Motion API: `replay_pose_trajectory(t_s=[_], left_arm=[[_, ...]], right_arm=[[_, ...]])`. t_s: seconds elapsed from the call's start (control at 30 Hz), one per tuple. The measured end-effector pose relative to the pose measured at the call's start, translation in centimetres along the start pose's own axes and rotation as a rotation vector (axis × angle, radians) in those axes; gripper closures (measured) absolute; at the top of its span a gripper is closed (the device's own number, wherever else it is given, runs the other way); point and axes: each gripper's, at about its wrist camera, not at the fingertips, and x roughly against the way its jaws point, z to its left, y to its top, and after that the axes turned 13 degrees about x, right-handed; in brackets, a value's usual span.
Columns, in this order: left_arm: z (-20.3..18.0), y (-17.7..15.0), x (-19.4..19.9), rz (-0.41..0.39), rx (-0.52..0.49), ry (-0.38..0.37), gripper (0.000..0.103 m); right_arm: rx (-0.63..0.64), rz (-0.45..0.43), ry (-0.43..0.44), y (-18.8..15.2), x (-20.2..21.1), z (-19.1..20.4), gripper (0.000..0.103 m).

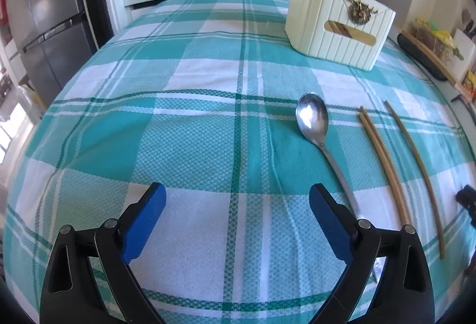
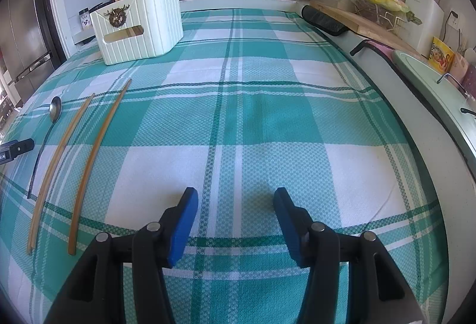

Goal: Organize utensils

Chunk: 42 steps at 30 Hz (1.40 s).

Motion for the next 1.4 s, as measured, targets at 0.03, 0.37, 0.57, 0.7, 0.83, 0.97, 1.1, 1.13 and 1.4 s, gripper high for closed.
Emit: replay_pose_trajectory(t_s=[0.03, 0.37, 0.57, 0.7, 0.83, 0.97, 1.1, 1.13, 1.4], left_arm=[[-0.1, 0.1, 0.5, -0.008, 0.018, -0.018, 0.006], [-6.6, -2.0, -0.2, 0.028, -0.116, -0.015, 0.006], [-6.9, -2.8, -0.4, 0.026, -0.167, 0.03, 0.006], [-6.3, -3.0, -0.2, 0.043, -0.159, 0.005, 0.017], [-6.2, -3.1, 0.2, 0.04, -0.173, -0.006, 0.041], [-6.1, -3.1, 0.6, 0.037, -0.188, -0.015, 0.082], [-5.4, -3.2, 0.9, 0.032, -0.19, -0.002, 0.095], [-5.0, -3.1, 1.0, 0.031, -0.185, 0.001, 0.095], [-1.3, -2.6, 1.5, -0.003, -0.143, 0.061, 0.093]], right_arm=[[0.0, 0.0, 0.0, 0.0, 0.0, 0.0, 0.049], [0.004, 0.001, -0.012, 0.1, 0.1, 0.2, 0.049], [0.067, -0.04, 0.201, 2.1, 1.8, 4.3, 0.049], [0.182, -0.038, 0.278, 4.2, 1.1, 8.7, 0.049], [0.28, -0.004, 0.25, 5.0, -0.7, 11.7, 0.051], [0.281, -0.01, 0.204, 5.0, -1.3, 11.7, 0.089], [0.224, 0.0, 0.167, 4.5, -1.1, 9.9, 0.096], [0.209, 0.002, 0.153, 4.1, -0.9, 9.2, 0.096], [0.106, 0.041, 0.017, 0.9, 0.7, 3.8, 0.096]])
